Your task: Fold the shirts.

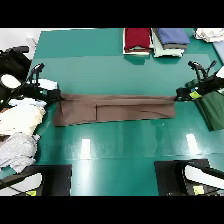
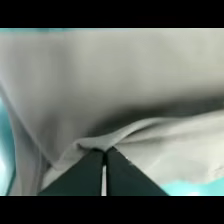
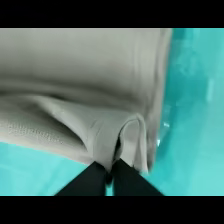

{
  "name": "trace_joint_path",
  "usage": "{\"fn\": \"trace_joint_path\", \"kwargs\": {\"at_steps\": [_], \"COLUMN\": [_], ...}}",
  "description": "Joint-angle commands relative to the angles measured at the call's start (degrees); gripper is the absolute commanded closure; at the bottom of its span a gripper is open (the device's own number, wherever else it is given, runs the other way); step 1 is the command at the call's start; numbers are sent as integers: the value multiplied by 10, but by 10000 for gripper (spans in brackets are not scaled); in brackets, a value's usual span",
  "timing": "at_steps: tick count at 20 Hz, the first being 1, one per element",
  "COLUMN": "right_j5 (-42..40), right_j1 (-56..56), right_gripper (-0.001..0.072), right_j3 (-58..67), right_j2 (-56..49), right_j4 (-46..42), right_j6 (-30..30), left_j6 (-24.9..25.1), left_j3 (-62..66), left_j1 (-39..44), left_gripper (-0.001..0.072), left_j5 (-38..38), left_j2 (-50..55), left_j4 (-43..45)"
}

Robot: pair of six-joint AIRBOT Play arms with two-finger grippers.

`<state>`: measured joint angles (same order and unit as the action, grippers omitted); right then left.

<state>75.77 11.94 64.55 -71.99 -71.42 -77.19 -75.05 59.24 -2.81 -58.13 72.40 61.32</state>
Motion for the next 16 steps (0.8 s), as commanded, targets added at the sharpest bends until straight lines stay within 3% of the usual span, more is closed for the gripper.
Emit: {"fn": "trace_joint_path", "kwargs": {"at_steps": [1, 2, 4, 5, 6, 7, 8, 10, 13, 16], "right_j5": [-23, -23, -21, -12, -3, 3, 3, -11, -12, -18], "right_j1": [0, 0, 7, 17, 30, 49, 69, 116, 156, 144], "right_gripper": [333, 216, 204, 199, 199, 197, 195, 42, 27, 31], "right_j3": [37, 42, 43, 40, 32, 16, 0, -43, -90, -99], "right_j2": [-56, -60, -57, -57, -56, -54, -54, -56, -90, -141], "right_j4": [61, 59, 59, 59, 59, 59, 60, 87, 177, 223], "right_j6": [6, 10, 33, 42, 47, 52, 56, 65, 122, 135], "left_j6": [4, 0, 0, 0, 2, 2, 5, 6, 5, -15], "left_j3": [40, 45, 69, 83, 94, 101, 101, 101, 101, 101], "left_j1": [0, 0, 0, 0, 0, 0, 0, 10, 61, 136], "left_gripper": [336, 193, 194, 316, 509, 655, 683, 683, 683, 684], "left_j5": [20, 22, 1, -16, -31, -41, -45, -46, -24, 25], "left_j2": [68, 66, 66, 66, 66, 65, 64, 65, 65, 66], "left_j4": [-18, -21, -21, -23, -31, -41, -56, -74, -74, -74]}}
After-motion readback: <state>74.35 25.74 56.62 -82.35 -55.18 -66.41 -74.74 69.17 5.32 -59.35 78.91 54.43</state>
